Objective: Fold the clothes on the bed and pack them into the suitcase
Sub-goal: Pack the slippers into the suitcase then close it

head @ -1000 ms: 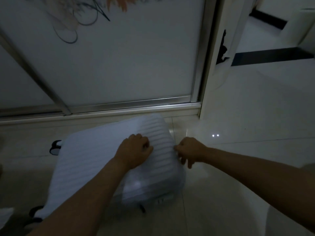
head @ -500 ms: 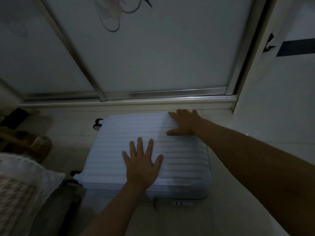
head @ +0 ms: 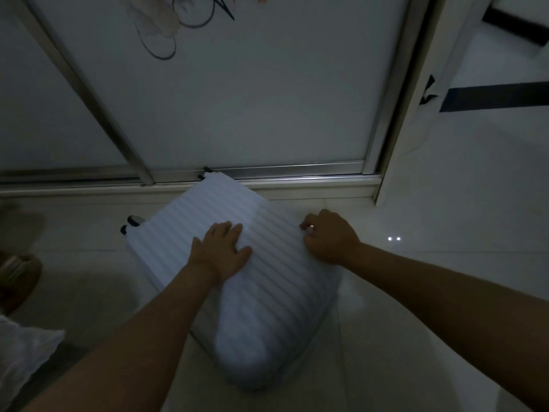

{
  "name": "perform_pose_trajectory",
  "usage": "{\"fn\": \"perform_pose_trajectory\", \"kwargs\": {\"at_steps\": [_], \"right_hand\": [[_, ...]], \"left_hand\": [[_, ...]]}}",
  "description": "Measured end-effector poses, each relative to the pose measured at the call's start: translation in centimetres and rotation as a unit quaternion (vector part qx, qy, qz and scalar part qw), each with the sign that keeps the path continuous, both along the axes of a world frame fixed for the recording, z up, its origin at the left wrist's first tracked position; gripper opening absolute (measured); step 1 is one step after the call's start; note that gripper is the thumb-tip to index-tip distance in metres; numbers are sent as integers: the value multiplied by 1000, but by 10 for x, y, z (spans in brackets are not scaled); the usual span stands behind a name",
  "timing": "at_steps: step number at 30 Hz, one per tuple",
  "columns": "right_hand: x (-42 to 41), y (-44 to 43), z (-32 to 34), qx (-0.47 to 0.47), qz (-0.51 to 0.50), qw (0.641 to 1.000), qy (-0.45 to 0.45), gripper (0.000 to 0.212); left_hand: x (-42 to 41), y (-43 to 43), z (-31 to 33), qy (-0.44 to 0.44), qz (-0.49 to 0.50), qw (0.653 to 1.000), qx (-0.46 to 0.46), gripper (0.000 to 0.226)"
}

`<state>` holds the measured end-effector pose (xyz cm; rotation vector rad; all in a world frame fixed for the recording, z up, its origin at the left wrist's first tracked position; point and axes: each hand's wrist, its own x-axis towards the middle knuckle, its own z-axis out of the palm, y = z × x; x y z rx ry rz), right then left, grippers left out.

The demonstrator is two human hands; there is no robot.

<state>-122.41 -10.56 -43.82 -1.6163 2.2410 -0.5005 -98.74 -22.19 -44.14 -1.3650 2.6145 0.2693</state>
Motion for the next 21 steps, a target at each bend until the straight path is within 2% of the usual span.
{"fn": "perform_pose_trajectory", "kwargs": {"at_steps": [3, 5, 7, 9, 11, 14, 17, 21], "right_hand": [[-12, 4, 0, -3, -29, 985, -172, 26], [-26, 6, -8, 41, -45, 965, -256, 29], [-41, 7, -28, 67, -15, 972, -224, 37], [-54, 8, -52, 97, 16, 976, -193, 54], [-63, 8, -73, 139, 46, 970, -192, 68], [-60, 5, -94, 193, 103, 953, -211, 75], [-48, 6, -102, 219, 132, 926, -277, 74], [-37, -1, -113, 217, 119, 927, -281, 60]], "left_hand": [[-42, 14, 6, 44, 60, 992, -105, 57], [-72, 26, 5, 114, -9, 982, -152, 49], [-100, 38, 2, 159, -147, 968, -128, 45], [-122, 47, -4, 138, -229, 962, -57, 46], [-126, 46, -13, 111, -254, 960, -20, 45], [-114, 42, -26, 166, -264, 949, -31, 44], [-101, 41, -33, 198, -273, 940, -40, 38], [-89, 40, -37, 223, -277, 934, -36, 30]]}}
